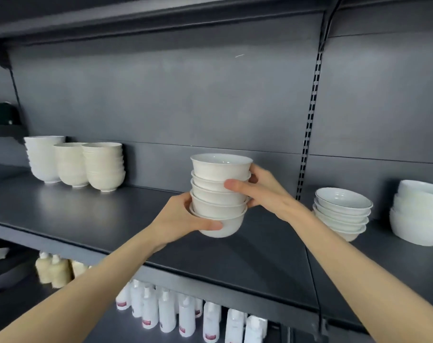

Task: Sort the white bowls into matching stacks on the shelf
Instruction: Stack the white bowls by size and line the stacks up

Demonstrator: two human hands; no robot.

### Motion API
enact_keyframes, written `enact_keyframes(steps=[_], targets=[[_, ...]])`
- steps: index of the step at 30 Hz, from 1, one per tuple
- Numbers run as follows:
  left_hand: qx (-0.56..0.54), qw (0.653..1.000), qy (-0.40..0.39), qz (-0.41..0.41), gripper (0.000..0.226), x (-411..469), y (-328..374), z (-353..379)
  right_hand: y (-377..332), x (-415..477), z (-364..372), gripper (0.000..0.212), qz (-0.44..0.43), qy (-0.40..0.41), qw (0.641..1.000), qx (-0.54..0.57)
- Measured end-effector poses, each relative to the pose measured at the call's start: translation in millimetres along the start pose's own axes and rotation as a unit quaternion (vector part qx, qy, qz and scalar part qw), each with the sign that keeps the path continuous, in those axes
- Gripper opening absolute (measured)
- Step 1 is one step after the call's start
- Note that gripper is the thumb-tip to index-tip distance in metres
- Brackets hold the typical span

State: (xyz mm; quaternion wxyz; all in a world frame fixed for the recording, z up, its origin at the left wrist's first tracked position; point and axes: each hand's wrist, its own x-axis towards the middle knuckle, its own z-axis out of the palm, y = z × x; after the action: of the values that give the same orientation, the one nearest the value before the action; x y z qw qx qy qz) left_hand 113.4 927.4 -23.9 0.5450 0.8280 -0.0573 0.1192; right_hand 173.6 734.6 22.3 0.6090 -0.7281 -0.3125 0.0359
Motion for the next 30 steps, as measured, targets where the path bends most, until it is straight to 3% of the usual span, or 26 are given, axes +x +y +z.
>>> enact_keyframes(steps=[14,23,30], targets=[[-0.011,1.000,-0.025,-0.011,0.053,109.0,-87.3,-89.6,52.4,144.9,59.5,0.037,0.016,0.007,1.000,-0.006],[-0.026,0.998,-0.030,-0.038,0.060,149.2,-141.5,-154.1,73.3,223.0,111.8,0.044,0.035,-0.018,0.999,-0.018],[-0.030,0.997,-0.061,-0.024,0.057,175.4,-176.7,-202.6,84.1,260.2,156.8,0.051,0.056,0.018,0.998,-0.030]])
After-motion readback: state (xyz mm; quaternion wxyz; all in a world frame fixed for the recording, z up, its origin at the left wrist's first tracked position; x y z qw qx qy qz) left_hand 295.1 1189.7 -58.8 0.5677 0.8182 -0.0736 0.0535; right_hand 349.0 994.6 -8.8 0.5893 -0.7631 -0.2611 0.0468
